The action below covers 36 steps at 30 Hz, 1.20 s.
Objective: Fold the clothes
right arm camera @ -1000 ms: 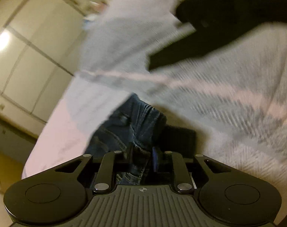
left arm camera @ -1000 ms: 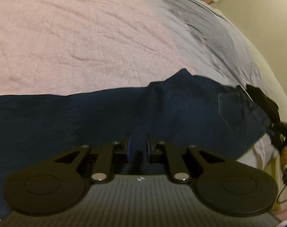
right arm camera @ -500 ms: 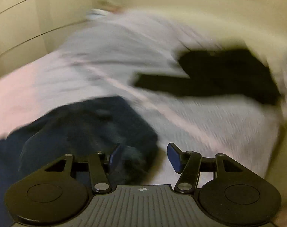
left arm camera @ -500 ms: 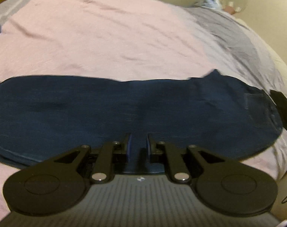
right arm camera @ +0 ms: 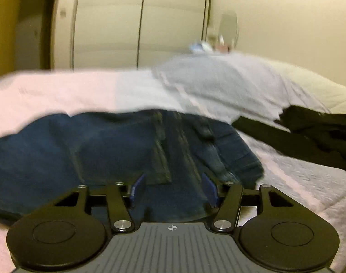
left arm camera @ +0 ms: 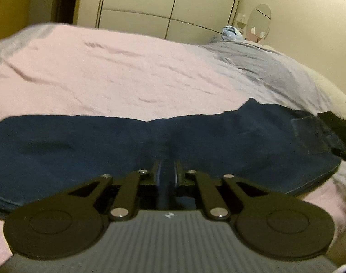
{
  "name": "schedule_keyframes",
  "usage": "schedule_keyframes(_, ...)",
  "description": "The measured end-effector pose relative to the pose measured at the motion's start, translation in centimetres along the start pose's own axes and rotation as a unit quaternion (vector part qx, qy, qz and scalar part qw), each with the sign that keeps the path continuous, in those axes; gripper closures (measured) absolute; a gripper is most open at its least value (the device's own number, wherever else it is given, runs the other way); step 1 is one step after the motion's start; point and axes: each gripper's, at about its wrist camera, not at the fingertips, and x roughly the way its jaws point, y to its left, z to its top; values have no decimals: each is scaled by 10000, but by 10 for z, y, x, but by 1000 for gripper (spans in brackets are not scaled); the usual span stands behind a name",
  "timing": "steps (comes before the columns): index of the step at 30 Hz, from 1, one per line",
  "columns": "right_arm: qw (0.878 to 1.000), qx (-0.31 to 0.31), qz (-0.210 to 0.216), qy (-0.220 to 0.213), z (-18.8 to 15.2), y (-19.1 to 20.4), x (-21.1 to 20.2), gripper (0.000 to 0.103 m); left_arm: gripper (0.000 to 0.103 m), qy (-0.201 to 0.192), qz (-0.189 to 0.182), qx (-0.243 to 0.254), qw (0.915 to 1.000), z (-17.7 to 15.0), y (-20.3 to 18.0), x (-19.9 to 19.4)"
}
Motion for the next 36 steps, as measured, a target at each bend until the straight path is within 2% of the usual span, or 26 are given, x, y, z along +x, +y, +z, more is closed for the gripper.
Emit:
schedule_keyframes(2, 9996, 29, -113, 252, -21, 6, 13, 45, 99, -73, 105, -32, 9999, -13, 6, 3)
schedule_keyframes(4, 9998, 137, -158, 52, -37, 7, 14, 45, 99, -190, 144, -141, 9996, -17, 7, -4)
schedule_keyframes(7, 9989, 186, -409, 162, -21, 19, -5, 45, 96, -393, 335, -104, 9986, -11, 1, -26)
schedule_keyframes(9, 9994, 305, -90, -135, -11, 27, -24, 45, 96, -491, 453, -59, 9978, -11, 2, -35)
schedule_keyframes(11, 9993, 206, 178, -247, -9, 42, -22, 45, 96, -486, 596, -166, 9969, -14, 11, -36)
schedule_keyframes(15, 9994, -162, 142, 285, -30, 67, 9, 45, 100, -290, 855, -218, 9957, -23, 25, -30)
schedule_keyframes(18, 9991, -66, 75, 409, -27, 71, 11, 45, 100, -305, 931, -268, 9948, -20, 22, -40)
schedule_keyframes(20, 9994, 126, 33, 315, -18, 71, 3, 45, 97, -473, 969, -155, 9940, -17, 14, -51)
schedule_keyframes(22, 9994, 295, 161, -26, -14, 75, -15, 45, 90, -574, 1064, -129, 9926, -17, 10, -52)
schedule_keyframes(25, 9994, 93, 274, 192, -19, 92, -9, 44, 91, -188, 1193, -404, 9919, -24, 18, -33)
schedule_keyframes(29, 9981, -388, -107, 459, -23, 116, -6, 43, 89, -84, 1368, -619, 9886, -18, 7, -41)
schedule_keyframes(30, 9980, -349, -116, 507, -21, 118, -10, 43, 87, -54, 1388, -692, 9879, -16, 2, -47)
schedule_keyframes(33, 9984, 272, 93, 490, -12, 112, -39, 43, 85, -5, 1413, -880, 9860, -15, -14, -70)
schedule_keyframes(36, 9961, 706, 136, 503, -10, 106, -74, 43, 81, 74, 1478, -890, 9850, -20, -31, -91)
